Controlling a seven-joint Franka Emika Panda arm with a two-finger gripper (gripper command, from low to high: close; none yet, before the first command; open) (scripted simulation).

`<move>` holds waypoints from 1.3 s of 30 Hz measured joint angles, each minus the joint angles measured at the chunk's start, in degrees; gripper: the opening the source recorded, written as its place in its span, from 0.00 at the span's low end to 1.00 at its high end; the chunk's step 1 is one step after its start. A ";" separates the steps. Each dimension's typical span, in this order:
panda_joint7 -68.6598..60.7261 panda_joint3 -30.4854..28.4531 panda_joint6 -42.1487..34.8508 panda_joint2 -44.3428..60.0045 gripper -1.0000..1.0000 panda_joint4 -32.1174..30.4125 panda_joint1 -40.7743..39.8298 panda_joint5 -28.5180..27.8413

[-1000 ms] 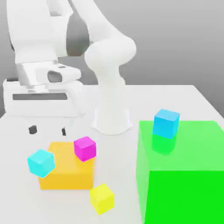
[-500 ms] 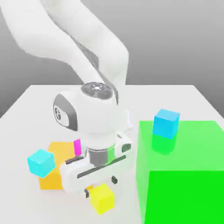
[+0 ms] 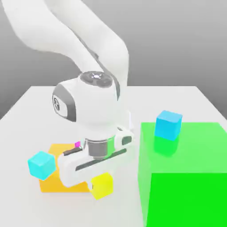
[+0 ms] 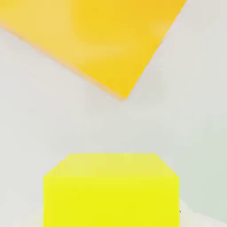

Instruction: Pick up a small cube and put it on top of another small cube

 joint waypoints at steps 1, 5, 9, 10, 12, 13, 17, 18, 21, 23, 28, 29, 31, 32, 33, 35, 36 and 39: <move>1.41 3.37 -0.70 -0.46 0.00 -0.87 -4.19 1.03; 8.52 15.55 -4.49 -4.08 0.00 -4.02 -18.62 4.38; 17.29 25.27 -8.48 -8.21 0.00 -6.76 -28.99 7.53; 19.70 27.34 -9.39 -9.11 0.00 -7.39 -31.03 8.33; 24.69 31.15 -10.93 -10.56 0.00 -8.62 -34.65 10.03; 27.37 32.84 -11.70 -11.24 0.00 -9.19 -36.15 10.81; 38.70 38.40 -13.95 -12.83 0.00 -11.39 -40.91 13.88; 41.68 39.49 -14.30 -12.95 0.00 -11.92 -41.84 14.61; 50.91 42.11 -14.81 -12.63 0.00 -13.50 -44.23 16.71; 57.25 43.28 -14.70 -11.90 0.00 -14.55 -45.56 17.98; 73.39 44.37 -12.68 -8.30 0.00 -17.30 -48.56 20.81; 76.63 44.30 -11.98 -7.30 0.00 -17.88 -49.14 21.31; 83.07 43.87 -10.35 -5.10 0.00 -19.05 -50.28 22.21; 85.84 43.39 -9.20 -3.79 0.00 -19.63 -50.71 22.45; 87.35 42.43 -7.47 -2.19 0.00 -20.09 -50.66 22.11; 88.83 39.82 -3.24 1.40 0.00 -20.88 -49.90 20.65; 89.27 38.37 -0.95 3.31 0.00 -21.25 -49.37 19.76; 90.28 33.81 6.30 9.38 0.00 -22.31 -47.54 17.00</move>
